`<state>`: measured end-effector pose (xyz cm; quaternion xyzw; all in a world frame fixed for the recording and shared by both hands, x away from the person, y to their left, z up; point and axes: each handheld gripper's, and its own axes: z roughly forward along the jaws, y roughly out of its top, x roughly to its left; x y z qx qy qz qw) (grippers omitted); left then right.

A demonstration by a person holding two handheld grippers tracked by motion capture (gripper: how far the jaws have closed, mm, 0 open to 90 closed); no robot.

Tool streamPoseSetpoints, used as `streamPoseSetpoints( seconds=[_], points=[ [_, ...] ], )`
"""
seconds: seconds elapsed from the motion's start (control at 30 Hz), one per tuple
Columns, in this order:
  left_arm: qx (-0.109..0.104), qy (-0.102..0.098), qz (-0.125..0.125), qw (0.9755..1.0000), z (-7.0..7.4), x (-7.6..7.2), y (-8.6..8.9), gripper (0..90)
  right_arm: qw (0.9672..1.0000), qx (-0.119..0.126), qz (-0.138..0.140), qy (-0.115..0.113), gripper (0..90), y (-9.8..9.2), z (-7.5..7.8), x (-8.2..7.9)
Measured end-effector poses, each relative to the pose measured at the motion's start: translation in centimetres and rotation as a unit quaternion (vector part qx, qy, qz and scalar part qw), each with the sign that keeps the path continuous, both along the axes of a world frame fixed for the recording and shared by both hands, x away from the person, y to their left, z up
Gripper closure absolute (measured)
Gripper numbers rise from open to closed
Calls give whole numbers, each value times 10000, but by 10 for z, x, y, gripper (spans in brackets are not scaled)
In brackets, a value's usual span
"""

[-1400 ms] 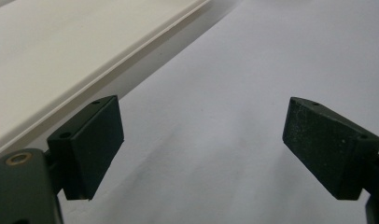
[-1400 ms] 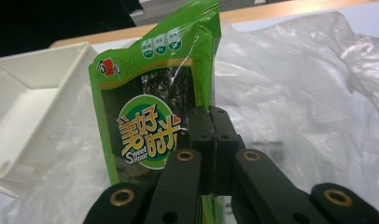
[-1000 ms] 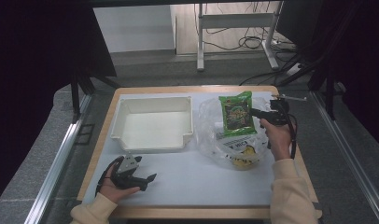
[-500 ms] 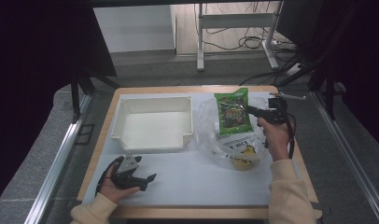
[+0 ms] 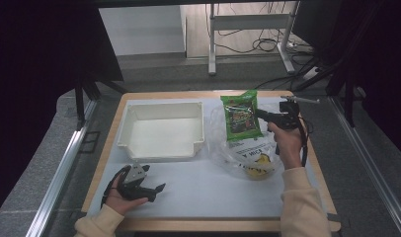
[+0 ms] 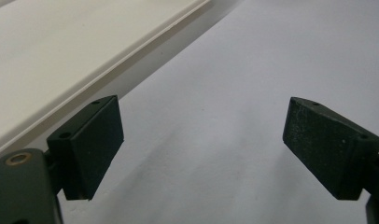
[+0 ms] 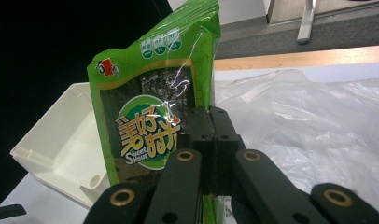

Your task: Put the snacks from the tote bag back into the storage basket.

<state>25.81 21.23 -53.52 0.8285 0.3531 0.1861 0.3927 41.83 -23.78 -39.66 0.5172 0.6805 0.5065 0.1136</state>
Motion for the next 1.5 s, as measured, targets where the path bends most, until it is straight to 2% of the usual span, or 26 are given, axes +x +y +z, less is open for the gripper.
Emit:
streamPoseSetpoints(
  seconds=[1.0,1.2,1.5],
  points=[
    [-9,5,5,10000,0,0,0,122,9995,167,249,-65,899,29,5,2],
    [-6,-4,26,10000,0,0,0,120,9991,294,302,-43,899,34,4,3],
    [-12,0,17,10000,0,0,0,120,9987,292,400,-71,899,46,4,5]
  ],
)
